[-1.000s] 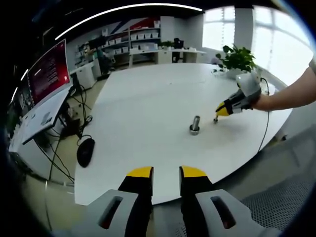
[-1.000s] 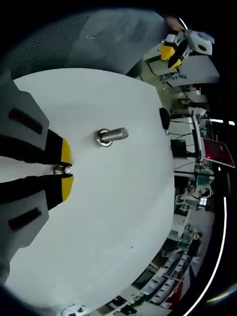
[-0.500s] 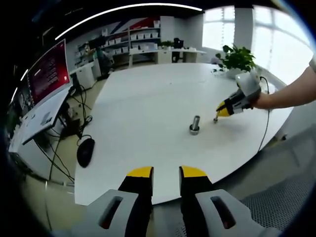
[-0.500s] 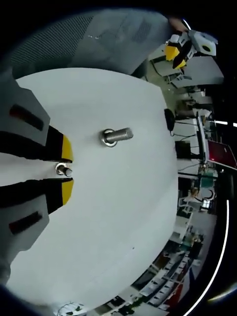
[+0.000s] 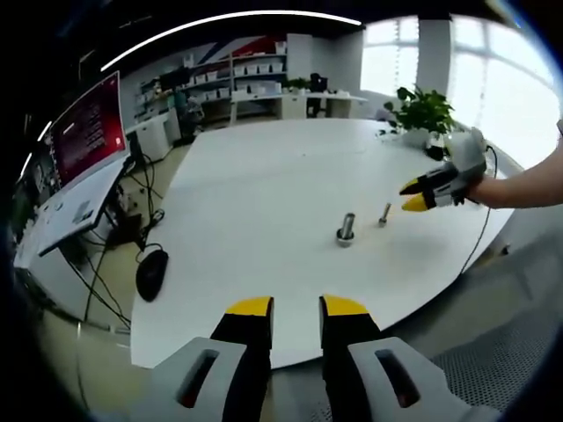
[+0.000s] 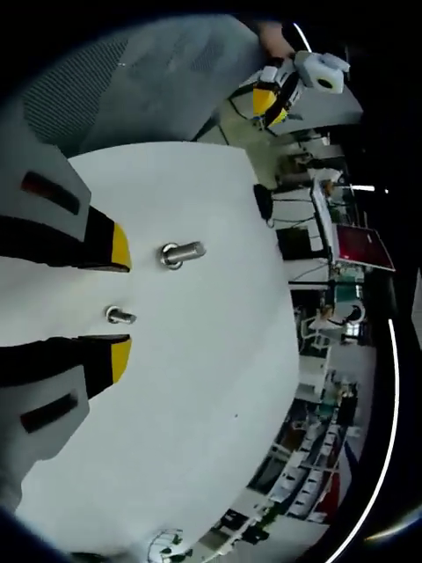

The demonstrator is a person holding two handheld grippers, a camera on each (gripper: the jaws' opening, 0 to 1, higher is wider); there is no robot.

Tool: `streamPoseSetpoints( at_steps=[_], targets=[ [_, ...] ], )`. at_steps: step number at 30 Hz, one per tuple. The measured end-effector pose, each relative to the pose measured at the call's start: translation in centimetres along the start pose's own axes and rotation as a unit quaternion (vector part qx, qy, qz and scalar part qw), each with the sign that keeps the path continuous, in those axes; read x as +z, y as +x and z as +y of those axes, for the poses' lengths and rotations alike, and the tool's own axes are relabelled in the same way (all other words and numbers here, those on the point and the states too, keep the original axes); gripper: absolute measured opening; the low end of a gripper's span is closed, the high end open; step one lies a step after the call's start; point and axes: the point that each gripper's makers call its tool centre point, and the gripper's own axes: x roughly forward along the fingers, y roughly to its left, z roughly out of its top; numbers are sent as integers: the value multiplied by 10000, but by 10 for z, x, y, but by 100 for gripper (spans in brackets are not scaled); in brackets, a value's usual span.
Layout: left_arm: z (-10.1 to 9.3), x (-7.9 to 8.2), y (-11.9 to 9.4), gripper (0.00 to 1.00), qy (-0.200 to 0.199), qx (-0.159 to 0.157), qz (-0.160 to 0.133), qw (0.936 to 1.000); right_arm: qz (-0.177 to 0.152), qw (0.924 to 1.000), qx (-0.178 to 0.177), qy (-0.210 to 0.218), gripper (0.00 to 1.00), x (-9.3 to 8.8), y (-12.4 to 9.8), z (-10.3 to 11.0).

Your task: Place the washer onto the threaded stud by aligning its center hole with the stud, sliding it down to the base, and recovering from edge contact or off-axis alignment until the washer reaches the visible bottom stop.

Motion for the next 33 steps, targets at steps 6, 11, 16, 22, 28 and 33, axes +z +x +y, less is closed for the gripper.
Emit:
streamPoseSetpoints(
  at_steps=[6,11,16,22,28,33],
  targets=[
    [3,1,0,19,-53,28,-38,10000,-369,9977,170,542,32,-4,-34,21],
    [0,-2,1,19,-10,-14,40,10000,-584,9931,231,992,37,-4,-65,37],
    [-1,-3,2,19,-28,-51,87,9999,-635,9863,195,1511,37,-9,-89,54],
    [-1,-3,2,20,-43,-69,76,9999,-713,9759,223,2053,37,-6,-115,62],
    [-5,-1,1,22,-14,-131,31,9999,-884,9727,239,2133,37,-1,-130,78],
    [-5,3,0,23,-101,-156,-108,9998,-651,9731,319,2186,38,-2,-128,100]
  ],
)
